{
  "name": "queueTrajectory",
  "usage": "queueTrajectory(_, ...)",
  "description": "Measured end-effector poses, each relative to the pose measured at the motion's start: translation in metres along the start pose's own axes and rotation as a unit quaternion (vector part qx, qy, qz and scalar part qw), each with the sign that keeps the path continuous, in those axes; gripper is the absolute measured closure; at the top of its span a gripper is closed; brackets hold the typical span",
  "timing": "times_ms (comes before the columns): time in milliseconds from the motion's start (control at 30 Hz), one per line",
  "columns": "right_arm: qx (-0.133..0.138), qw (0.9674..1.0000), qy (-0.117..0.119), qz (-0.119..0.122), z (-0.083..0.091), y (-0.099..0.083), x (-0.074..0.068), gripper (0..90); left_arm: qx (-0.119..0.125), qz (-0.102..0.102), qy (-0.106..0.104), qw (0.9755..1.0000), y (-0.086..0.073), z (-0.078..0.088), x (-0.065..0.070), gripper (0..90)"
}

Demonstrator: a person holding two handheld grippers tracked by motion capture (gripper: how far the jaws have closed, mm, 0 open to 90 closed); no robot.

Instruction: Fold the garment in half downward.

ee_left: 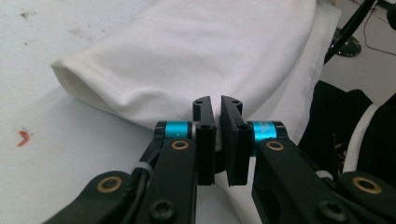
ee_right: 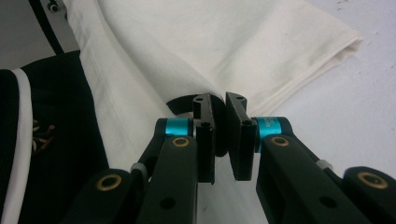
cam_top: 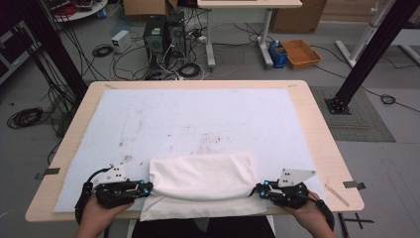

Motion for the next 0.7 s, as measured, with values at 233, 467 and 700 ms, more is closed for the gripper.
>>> queueTrajectory(233, 0.000, 1.0000, 0.002, -0.002, 0.001, 0.001, 0.001, 83.8, 0.004, -0.001, -0.012, 0.9999, -0.001, 0.004, 0.004, 85.2)
queueTrajectory(467, 0.017, 0.9998, 0.009, -0.006, 0.016, 0.001, -0.008, 84.6, 0.025, 0.010, -0.026, 0.9993, -0.005, 0.022, 0.011, 85.5)
queueTrajectory(700, 0.025, 0.9994, 0.018, -0.012, 0.031, -0.008, -0.025, 84.6, 0.009, 0.010, -0.055, 0.9984, -0.019, 0.023, 0.026, 85.3)
Point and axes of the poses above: each handheld gripper's, and its own axes: z roughly backward along the jaws, y roughly out of its top, x roughly to its right, the point moved 3 cm from there along -z, roughly forward along the jaws, and after that the axes turned 5 degrees about y, right-handed, at the moved point
